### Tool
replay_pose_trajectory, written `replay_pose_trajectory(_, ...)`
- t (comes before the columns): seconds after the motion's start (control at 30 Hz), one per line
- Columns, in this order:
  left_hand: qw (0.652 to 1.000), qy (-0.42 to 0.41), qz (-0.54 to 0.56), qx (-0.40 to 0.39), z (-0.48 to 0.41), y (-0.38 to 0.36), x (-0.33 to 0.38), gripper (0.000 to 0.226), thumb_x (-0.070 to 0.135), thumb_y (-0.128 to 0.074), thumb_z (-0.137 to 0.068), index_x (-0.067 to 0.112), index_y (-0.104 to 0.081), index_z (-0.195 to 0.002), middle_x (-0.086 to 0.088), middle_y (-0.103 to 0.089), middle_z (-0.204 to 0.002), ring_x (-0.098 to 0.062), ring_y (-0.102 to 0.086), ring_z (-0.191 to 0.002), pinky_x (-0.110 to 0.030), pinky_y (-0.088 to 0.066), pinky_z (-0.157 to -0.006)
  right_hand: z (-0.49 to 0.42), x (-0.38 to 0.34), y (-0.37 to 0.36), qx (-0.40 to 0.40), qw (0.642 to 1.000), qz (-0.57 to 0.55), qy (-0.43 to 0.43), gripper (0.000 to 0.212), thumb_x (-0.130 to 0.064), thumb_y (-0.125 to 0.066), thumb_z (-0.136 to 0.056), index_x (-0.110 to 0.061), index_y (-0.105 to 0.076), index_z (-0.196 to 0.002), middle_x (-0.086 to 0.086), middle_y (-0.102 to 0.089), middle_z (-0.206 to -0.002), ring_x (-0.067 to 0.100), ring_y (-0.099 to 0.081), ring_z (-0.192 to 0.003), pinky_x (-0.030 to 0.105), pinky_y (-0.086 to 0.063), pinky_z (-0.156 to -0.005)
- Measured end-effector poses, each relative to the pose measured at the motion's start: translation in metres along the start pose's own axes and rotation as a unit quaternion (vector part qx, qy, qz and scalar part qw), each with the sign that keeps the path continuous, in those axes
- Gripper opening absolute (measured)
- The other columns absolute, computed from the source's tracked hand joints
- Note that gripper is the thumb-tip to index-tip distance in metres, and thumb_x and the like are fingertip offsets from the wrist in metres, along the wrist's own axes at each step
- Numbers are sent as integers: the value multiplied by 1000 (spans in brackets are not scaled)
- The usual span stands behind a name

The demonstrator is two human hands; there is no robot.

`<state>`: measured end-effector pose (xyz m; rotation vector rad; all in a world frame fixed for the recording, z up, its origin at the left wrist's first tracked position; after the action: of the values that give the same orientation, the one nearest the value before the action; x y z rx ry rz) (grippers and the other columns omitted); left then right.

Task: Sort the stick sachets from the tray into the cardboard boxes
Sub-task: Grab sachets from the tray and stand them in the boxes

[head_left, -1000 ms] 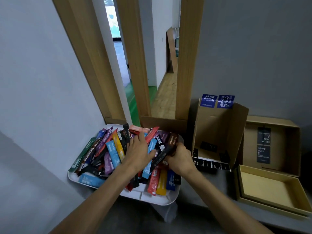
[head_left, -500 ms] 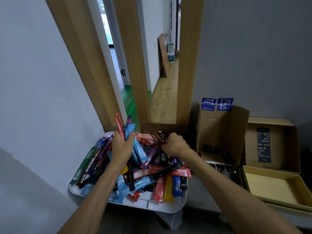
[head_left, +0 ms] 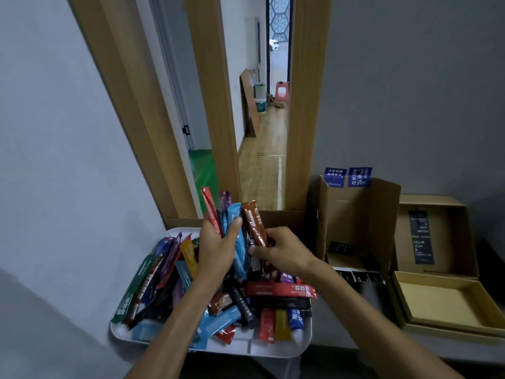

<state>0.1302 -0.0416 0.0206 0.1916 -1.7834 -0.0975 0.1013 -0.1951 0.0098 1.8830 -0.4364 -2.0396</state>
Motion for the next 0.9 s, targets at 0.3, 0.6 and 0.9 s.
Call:
replay_pose_trajectory(0.3, 997, 8, 72, 30, 19, -10, -4, 23, 13, -70, -90, 14, -62, -112, 2, -71, -93, -10, -69, -84, -24, -55, -73, 59, -9, 8, 33, 999, -42, 14, 6, -30, -67, -93, -25, -68, -91, -2, -72, -93, 11, -71, -89, 32, -59, -82)
replay_pose_trajectory(0.6, 994, 7, 67, 89, 39, -35, 20, 22, 15, -68, -93, 5, -59, -110, -6, -65, -88, -11, -60, -69, -13, -44, -56, 79, 63, 107, 231, 964, -50, -120, 28, -21, -62, -95, -23, -54, -122, -5, -65, -112, 9, -66, -100, 27, -56, -80)
replay_pose_trajectory(0.9, 990, -1, 79, 113, 72, -59, 32, 20, 12, -70, -91, 18, -61, -107, -1, -72, -97, -14, -70, -89, -36, -55, -82, -3, 78, 112, 133, 980, 8, -148, 39, -6, -59, -95, -18, -48, -131, 7, -59, -125, 24, -60, -119, 44, -50, -103)
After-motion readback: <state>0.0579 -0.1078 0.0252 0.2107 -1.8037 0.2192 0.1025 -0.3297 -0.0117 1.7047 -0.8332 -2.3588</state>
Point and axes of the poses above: each hand's wrist, its own z-axis away from the middle knuckle, its own y-axis out of the back of the hand, x = y × z, the point moved 1 cm from there along -z, towards the middle knuckle
